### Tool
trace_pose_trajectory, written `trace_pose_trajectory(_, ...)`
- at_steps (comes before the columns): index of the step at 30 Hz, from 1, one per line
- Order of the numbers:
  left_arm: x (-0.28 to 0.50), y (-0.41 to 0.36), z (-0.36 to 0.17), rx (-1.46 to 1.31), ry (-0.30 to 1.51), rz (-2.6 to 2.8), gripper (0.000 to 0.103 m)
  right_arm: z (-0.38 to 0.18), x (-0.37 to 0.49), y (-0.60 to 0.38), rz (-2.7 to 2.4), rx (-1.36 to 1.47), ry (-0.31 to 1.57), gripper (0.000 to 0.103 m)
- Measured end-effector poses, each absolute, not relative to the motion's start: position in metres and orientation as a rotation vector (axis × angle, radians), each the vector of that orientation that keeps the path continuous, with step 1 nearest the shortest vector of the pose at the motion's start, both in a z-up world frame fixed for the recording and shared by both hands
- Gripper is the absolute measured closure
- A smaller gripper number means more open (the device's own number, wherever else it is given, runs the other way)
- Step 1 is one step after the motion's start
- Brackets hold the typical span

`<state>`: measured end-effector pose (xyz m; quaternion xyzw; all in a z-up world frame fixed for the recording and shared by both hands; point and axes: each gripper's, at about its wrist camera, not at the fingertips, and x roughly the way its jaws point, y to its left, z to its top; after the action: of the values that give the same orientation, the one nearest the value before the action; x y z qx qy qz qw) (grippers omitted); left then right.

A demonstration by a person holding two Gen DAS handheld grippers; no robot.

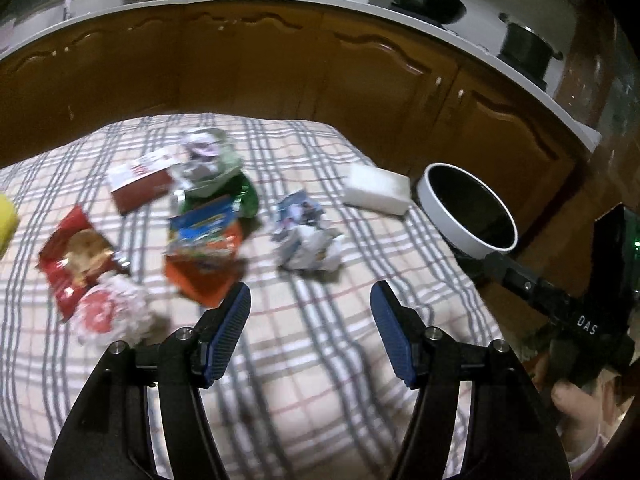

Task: Collect trash
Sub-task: 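Grasp the red-printed paper wrapper with the left tool while the right tool grasps crumpled foil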

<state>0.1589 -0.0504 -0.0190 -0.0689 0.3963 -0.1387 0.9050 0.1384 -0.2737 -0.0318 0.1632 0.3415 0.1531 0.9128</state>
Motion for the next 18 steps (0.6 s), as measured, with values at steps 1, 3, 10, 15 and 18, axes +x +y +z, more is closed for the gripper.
trace_pose_trajectory(1,0.156,-0.045,-0.019,-0.145,0.814,-0.277,0.040,-0.032,0.138,-0.271,0.319,0.334,0.704,0.018)
trace_pose_trajectory(3,0.152,-0.039,-0.018,-0.148,0.810,-0.264,0.040,-0.033,0.138,-0.268,0.325,0.335,0.705,0.018)
trace_pose_trajectory(10,0.143,-0.013,-0.018,-0.174,0.802,-0.216,0.040,-0.036,0.140,-0.250,0.359,0.326,0.718,0.018)
trace_pose_trajectory(15,0.139,0.003,-0.017,-0.193,0.791,-0.187,0.040,-0.036,0.142,-0.232,0.393,0.318,0.726,0.018)
trace_pose_trajectory(18,0.135,0.010,-0.016,-0.197,0.786,-0.174,0.040,-0.037,0.144,-0.222,0.415,0.314,0.730,0.018)
